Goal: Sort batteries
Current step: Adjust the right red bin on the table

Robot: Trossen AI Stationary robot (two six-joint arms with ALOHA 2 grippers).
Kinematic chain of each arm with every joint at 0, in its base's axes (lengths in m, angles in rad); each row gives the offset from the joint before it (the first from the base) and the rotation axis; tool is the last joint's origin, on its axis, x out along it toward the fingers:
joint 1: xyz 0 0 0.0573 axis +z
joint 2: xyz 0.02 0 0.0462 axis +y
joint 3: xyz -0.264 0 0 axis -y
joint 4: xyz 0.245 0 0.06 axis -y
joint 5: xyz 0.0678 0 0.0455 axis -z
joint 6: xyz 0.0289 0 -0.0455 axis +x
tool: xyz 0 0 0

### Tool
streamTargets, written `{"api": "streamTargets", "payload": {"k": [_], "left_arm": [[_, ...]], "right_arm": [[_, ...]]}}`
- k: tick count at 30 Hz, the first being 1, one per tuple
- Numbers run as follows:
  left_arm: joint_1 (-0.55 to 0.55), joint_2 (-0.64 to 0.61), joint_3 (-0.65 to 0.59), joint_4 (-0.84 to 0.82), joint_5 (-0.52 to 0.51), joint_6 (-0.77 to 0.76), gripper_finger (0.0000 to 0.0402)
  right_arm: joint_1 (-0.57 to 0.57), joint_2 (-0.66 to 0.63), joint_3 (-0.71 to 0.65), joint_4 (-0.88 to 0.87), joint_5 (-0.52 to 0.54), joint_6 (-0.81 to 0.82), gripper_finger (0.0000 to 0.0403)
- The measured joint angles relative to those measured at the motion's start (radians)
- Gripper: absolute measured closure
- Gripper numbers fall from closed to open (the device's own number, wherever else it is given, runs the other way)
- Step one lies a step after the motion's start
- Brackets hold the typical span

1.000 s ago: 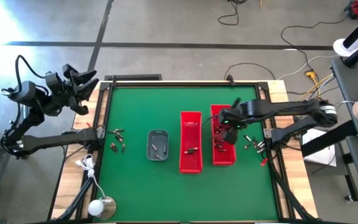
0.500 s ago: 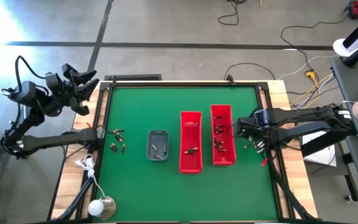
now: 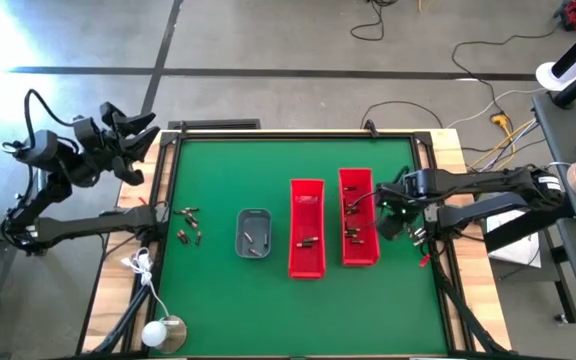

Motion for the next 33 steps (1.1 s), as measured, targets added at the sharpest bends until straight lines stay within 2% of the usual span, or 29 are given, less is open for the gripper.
{"api": "streamTargets", "payload": {"k": [5, 7, 9, 13, 18, 25, 28, 33], "left_arm": [[0.0, 0.004, 0.0, 0.003, 0.0, -0.027, 0.0251], [0.0, 0.004, 0.0, -0.003, 0.015, -0.045, 0.0251], [0.0, 0.004, 0.0, -0.004, 0.062, -0.046, 0.0251], [-0.001, 0.01, 0.0, -0.003, 0.149, -0.063, 0.0251], [0.0, 0.03, 0.0, -0.003, 0.149, -0.076, 0.0251], [0.0, 0.072, 0.0, 0.005, 0.148, -0.086, 0.0251], [0.0, 0.084, 0.0, 0.005, 0.147, -0.101, 0.0251], [-0.001, 0.087, 0.0, 0.005, 0.147, -0.109, 0.0251]], "right_arm": [[0.067, 0.063, 0.005, -0.024, -0.018, -0.551, 0.0252], [0.095, 0.09, -0.001, -0.019, -0.023, -0.704, 0.0257], [0.118, 0.122, -0.008, -0.007, -0.024, -0.779, 0.0261], [0.171, 0.187, -0.016, 0.028, 0.006, -0.824, 0.0266], [0.216, 0.292, -0.022, 0.044, 0.108, -0.801, 0.0262], [0.215, 0.43, -0.022, 0.037, 0.126, -0.787, 0.0274], [0.216, 0.446, -0.023, 0.052, 0.125, -0.775, 0.0283], [0.216, 0.379, -0.019, 0.086, 0.125, -0.721, 0.0291]]}}
